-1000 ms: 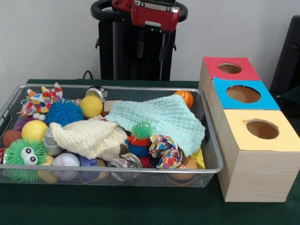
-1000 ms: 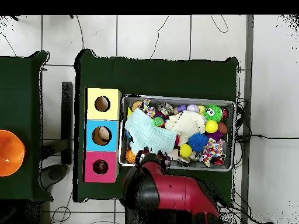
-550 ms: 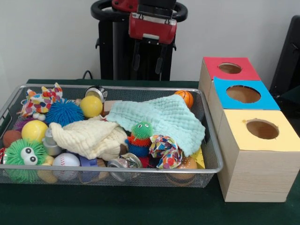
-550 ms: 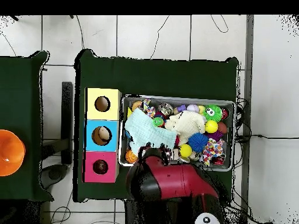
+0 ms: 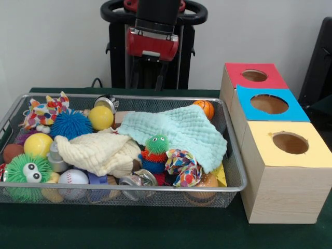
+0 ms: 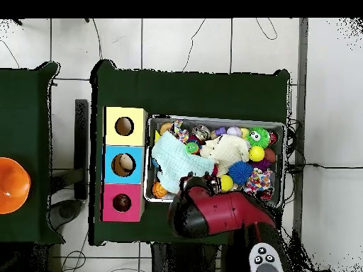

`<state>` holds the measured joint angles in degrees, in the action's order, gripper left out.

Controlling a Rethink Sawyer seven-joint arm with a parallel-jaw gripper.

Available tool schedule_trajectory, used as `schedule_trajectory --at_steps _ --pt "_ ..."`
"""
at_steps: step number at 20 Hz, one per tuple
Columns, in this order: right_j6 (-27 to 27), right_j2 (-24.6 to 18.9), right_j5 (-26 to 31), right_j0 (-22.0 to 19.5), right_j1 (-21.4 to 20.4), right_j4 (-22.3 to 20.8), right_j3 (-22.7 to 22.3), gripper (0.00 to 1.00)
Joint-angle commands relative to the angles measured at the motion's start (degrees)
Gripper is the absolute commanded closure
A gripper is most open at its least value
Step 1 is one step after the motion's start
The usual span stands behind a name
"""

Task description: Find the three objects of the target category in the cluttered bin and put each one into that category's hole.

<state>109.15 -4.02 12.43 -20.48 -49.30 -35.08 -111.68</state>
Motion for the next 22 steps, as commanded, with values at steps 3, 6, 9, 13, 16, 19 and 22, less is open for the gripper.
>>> schedule_trajectory --at_steps 3,6,9,13,16,19,22 --pt "-11.5 -11.65 0.99 -7.73 4.26 -9.41 4.58 0.0" --pt "-15.37 -15.88 2.67 -10.8 6.01 -12.39 5.53 0.0" --pt "-19.49 -20.5 4.91 -13.64 7.15 -14.76 5.85 0.0" --pt "-24.03 -28.09 6.7 -18.39 10.22 -17.04 4.94 0.0" --pt "-23.9 -30.3 6.28 -19.24 11.67 -19.44 5.07 0.0" --pt "-25.24 -31.57 6.67 -20.17 13.0 -22.05 5.09 0.0" --pt "-25.74 -31.98 7.16 -20.89 14.96 -23.96 5.48 0.0"
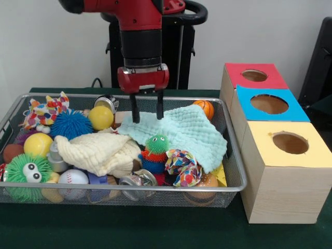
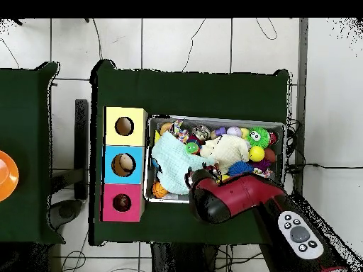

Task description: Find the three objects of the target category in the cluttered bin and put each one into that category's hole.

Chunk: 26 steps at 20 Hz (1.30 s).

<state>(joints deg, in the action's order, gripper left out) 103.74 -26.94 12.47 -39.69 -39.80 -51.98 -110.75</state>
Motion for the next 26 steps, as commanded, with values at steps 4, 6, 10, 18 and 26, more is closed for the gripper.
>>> schedule_trajectory --at_steps 4,6,10,18,26 --pt "-19.23 -6.38 7.83 0.06 7.55 -10.45 6.74 0.0" --pt "-19.87 -6.59 7.98 -0.49 8.06 -11.25 6.99 0.0" --pt "-21.9 -7.77 8.9 -2.15 7.9 -11.74 6.98 0.0" --pt "-25.06 -9.72 11.96 -4.11 4.9 -11.63 6.89 0.0" --pt "-28.16 -11.46 13.89 -5.7 1.91 -11.66 7.19 0.0"
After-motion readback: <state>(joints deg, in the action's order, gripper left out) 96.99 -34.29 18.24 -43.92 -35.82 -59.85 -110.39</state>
